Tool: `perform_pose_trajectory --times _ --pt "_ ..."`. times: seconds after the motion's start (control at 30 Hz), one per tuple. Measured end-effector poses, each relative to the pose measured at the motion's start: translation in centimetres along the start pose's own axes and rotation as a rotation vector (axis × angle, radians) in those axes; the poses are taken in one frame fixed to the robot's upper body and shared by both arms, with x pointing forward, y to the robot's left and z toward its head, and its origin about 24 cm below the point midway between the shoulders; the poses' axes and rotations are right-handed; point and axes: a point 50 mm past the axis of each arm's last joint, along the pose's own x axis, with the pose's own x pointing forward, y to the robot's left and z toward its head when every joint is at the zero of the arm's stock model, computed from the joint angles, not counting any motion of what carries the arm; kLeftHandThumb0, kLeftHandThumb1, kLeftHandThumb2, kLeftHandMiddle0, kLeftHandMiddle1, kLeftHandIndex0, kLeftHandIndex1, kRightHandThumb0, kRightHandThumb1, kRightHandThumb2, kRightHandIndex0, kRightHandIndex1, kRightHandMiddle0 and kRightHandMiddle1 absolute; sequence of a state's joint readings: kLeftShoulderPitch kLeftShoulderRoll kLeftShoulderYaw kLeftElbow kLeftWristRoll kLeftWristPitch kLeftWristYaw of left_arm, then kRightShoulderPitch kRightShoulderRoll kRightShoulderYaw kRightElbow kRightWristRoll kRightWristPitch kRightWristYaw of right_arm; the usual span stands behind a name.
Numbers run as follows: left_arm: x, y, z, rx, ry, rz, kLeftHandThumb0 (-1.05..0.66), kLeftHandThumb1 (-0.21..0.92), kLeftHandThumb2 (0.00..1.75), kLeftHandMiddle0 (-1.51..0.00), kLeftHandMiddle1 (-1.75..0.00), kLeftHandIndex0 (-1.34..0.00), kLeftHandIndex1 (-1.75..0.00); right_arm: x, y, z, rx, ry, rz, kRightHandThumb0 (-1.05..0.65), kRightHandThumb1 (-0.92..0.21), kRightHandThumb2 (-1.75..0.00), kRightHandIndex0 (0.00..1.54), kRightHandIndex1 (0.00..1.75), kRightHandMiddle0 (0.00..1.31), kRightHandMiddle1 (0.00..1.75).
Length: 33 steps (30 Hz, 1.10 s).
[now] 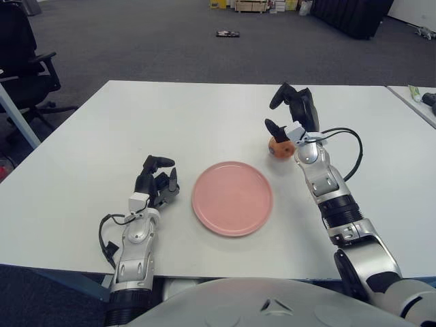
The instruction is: Put the apple into the plate.
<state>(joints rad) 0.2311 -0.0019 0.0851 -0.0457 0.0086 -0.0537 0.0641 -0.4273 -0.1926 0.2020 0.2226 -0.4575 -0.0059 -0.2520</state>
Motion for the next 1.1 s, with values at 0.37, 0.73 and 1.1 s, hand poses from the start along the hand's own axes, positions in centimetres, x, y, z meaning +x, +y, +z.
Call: perform_pose_trajectory --times 0.37,0.73,1.1 --pt "0.0 0.0 0.0 -0.001 0.000 0.000 -0.38 0.71 0.82 -0.80 -1.75 -0.32 -1.75 -0.6 -0.1 -2.1 -0.211 0.114 0.263 -0.73 -0.50 -0.75 0.01 0.08 0.00 0.36" --pt "0.0 -0.1 0.0 -0.002 -0.003 -0.003 -0.38 0.68 0.86 -0.83 -1.75 -0.34 -1.75 -1.3 -0.8 -2.2 -0.384 0.188 0.351 -0.97 -0.66 -0.39 0.00 0.00 0.00 0.00" --pt "0.0 0.0 -0.1 -0.003 0.002 -0.001 -0.39 0.66 0.89 -0.83 -1.75 -0.35 -1.75 -0.9 0.2 -3.6 -0.397 0.260 0.398 -0.97 -0.65 -0.34 0.00 0.00 0.00 0.00"
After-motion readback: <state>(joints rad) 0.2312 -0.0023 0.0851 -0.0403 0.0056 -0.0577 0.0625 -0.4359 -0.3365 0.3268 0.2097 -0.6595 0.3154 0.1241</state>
